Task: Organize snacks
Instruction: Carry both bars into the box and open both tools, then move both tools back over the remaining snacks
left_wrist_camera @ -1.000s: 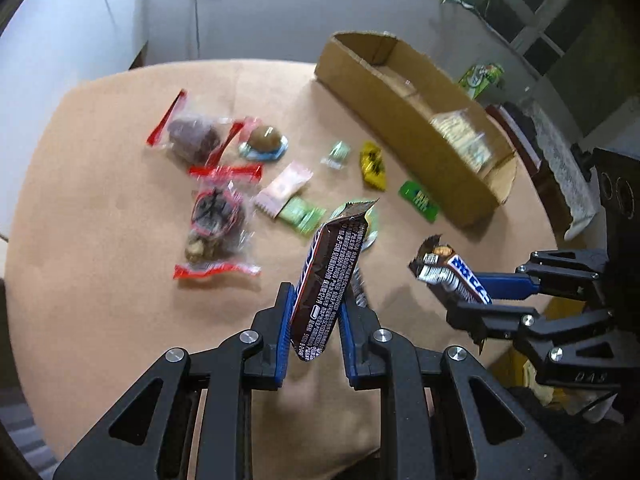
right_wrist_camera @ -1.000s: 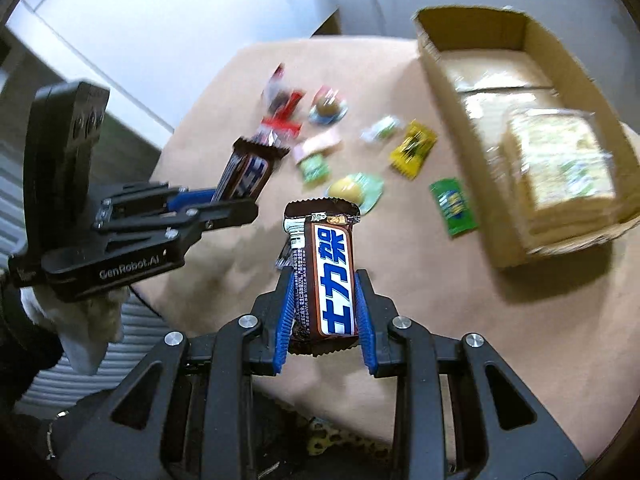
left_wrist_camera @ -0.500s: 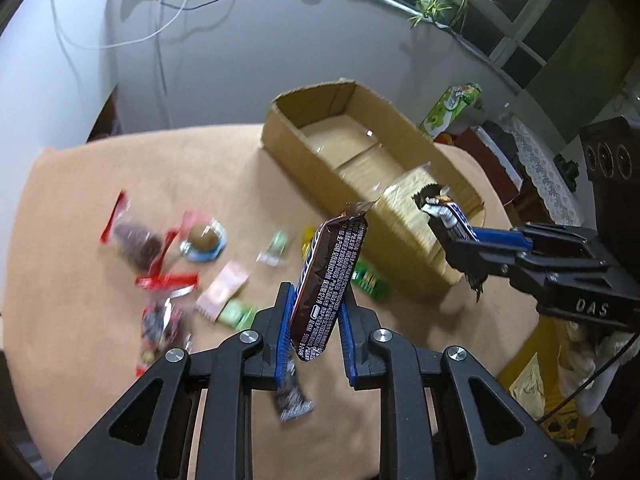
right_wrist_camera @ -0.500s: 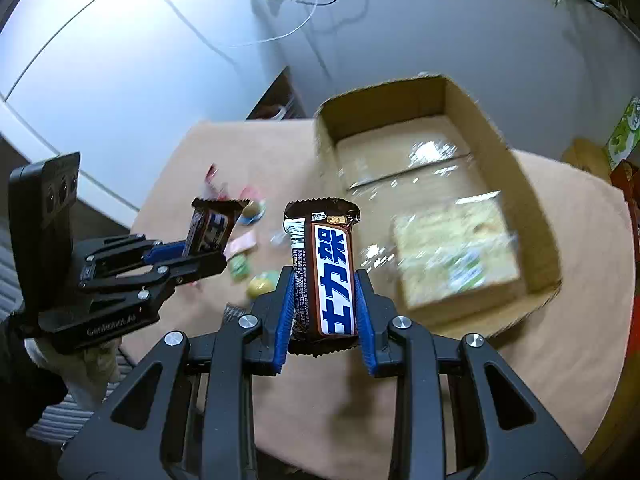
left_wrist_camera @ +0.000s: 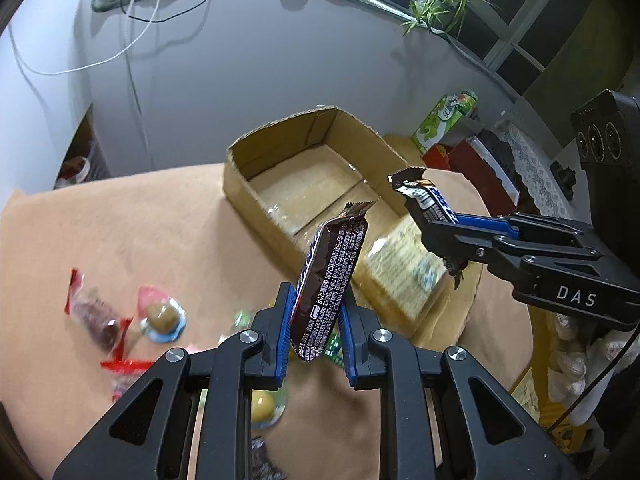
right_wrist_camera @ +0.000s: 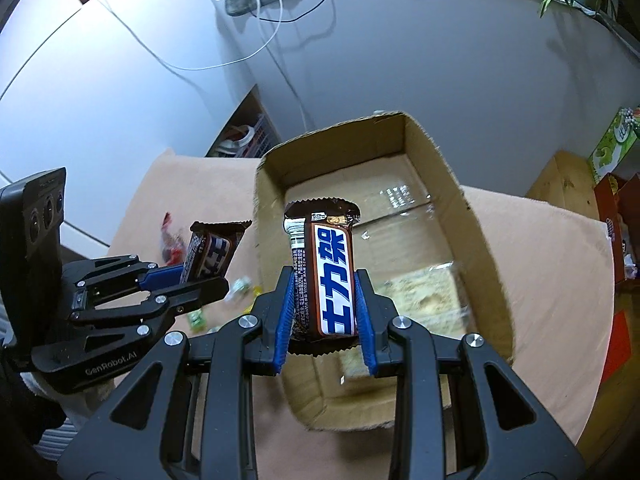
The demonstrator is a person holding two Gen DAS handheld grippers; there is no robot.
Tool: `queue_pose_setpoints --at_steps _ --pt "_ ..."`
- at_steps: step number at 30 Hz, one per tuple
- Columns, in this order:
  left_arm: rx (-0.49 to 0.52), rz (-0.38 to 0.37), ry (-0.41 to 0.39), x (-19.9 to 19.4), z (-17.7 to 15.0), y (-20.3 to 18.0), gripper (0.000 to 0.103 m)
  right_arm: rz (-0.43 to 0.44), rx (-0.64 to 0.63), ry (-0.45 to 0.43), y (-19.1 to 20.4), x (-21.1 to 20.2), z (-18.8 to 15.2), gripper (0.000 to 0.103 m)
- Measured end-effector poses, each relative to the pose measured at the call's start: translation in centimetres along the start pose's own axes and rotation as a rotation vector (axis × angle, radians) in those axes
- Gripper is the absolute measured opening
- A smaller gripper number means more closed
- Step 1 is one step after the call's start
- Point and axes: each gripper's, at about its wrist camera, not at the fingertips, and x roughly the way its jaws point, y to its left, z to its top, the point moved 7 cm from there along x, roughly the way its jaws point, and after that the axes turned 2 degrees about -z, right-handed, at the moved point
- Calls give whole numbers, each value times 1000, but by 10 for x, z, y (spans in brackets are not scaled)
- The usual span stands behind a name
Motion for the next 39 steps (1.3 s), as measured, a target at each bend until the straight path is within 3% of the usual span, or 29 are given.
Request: queue_pose_setpoints --at_steps 17,19,20,21,23,39 --pt "52 20 16 29 24 -22 20 -52 65 19 -43 25 21 30" --pt "68 20 11 30 25 -25 20 -66 72 14 -46 24 22 38" --pt "84 31 6 29 25 -28 24 -71 79 12 -48 23 22 51" --pt "92 33 9 29 25 -29 36 -75 86 1 -50 20 23 58" --pt "101 48 5 27 26 -31 48 -77 92 -10 -52 16 24 58" --pt "60 43 -26 5 21 -24 48 -60 64 -31 -34 -3 19 58"
